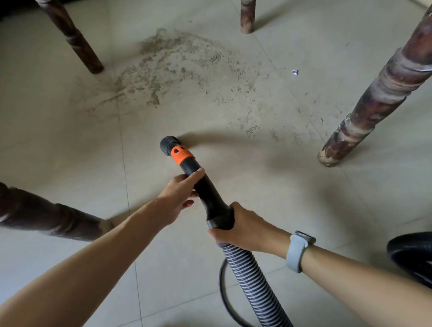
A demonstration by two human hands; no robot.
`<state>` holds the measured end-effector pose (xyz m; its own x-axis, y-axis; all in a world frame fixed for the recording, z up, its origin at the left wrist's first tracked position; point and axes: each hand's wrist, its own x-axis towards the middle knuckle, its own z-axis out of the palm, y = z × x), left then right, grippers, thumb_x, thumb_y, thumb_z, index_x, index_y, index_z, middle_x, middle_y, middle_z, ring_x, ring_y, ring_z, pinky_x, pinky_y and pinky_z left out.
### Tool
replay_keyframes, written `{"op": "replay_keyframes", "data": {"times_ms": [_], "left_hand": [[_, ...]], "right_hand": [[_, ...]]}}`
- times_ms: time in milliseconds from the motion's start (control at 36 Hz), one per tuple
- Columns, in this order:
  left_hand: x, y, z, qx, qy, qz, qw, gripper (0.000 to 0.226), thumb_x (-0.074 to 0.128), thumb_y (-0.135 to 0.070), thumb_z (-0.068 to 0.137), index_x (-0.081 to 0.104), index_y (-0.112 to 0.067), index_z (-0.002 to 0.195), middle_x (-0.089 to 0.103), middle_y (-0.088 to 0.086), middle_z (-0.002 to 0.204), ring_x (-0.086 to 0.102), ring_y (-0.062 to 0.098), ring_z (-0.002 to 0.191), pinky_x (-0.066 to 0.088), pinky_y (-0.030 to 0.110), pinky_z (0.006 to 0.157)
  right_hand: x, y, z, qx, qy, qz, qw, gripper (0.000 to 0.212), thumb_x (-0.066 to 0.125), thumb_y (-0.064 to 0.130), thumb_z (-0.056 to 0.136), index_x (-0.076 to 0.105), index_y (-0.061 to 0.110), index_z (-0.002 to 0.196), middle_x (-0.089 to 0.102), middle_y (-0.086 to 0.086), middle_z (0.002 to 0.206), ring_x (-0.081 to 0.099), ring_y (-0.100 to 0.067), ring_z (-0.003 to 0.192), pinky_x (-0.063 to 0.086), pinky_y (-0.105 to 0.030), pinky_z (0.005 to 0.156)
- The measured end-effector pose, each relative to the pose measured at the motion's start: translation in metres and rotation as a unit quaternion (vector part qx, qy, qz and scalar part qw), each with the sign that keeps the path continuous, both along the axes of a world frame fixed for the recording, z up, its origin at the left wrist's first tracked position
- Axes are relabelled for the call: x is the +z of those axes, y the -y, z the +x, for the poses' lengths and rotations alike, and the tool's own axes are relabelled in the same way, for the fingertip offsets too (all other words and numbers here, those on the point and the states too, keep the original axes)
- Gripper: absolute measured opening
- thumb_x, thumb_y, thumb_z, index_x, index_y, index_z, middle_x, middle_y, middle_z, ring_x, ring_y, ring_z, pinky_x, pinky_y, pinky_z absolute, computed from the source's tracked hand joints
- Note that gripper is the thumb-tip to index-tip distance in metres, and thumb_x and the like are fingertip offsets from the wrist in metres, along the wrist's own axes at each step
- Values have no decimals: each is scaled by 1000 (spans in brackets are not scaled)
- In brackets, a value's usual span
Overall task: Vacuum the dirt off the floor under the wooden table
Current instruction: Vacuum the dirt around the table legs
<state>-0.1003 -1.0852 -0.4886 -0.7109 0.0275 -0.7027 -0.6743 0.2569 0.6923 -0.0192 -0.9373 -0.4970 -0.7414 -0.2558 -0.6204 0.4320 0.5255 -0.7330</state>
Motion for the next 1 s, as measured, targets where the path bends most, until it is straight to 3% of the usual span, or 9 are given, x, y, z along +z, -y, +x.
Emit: {"op": "replay_keyframes", "data": {"times_ms": [83,167,222,306,417,556,778,1000], "left_hand": [[3,14,-5,-26,20,-28,999,17,58,-34,92,56,-18,87,58,0,87,54,16,83,39,28,70],[9,20,-9,-55,18,-40,998,20,59,-38,91,58,-18,93,60,2,96,54,20,95,41,30,79],[11,19,-11,-59,10,-42,997,22,57,-39,92,58,-17,96,60,3,97,53,20,95,41,32,83],[11,13,-8,-44,-10,-50,998,21,53,-36,95,57,-16,100,60,1,92,53,18,88,41,31,83],[8,1,-12,-6,-23,-26,999,18,53,-37,95,56,-19,94,61,-1,87,55,12,79,42,30,81],[1,-37,-6,-53,-26,2,998,16,53,-32,95,57,-19,88,61,-1,85,56,10,78,40,28,75],[-18,-100,30,-217,-7,41,975,33,51,-34,96,54,-11,119,63,2,100,59,13,81,39,28,74],[-17,-142,26,-286,-38,24,957,39,52,-38,95,55,-8,120,62,9,102,55,19,87,38,24,65]], "right_hand": [[-3,17,-9,-64,8,-104,992,25,69,29,83,54,11,93,63,-1,80,62,-16,74,48,-23,65],[3,28,-27,-104,-5,-112,988,18,63,26,87,52,13,93,61,-1,82,61,-18,77,50,-29,72],[6,33,-42,-98,-8,-123,987,14,62,24,88,53,13,84,62,-3,73,62,-22,72,52,-34,74],[3,37,-55,-91,14,-135,987,19,61,24,89,55,7,90,62,-4,57,61,-21,56,55,-31,65],[2,33,-54,-94,-16,-68,993,13,56,25,86,56,12,86,66,-6,62,63,-23,59,57,-39,77],[3,3,-22,-144,-31,16,989,19,54,30,82,54,12,87,67,-5,68,67,-25,69,56,-37,73],[-1,-50,47,-257,-13,76,963,23,56,39,88,48,17,92,67,1,64,62,-9,54,42,-19,49],[-2,-68,52,-340,-28,128,931,31,56,40,88,45,12,96,67,-10,81,69,-26,70,56,-37,67]]}}
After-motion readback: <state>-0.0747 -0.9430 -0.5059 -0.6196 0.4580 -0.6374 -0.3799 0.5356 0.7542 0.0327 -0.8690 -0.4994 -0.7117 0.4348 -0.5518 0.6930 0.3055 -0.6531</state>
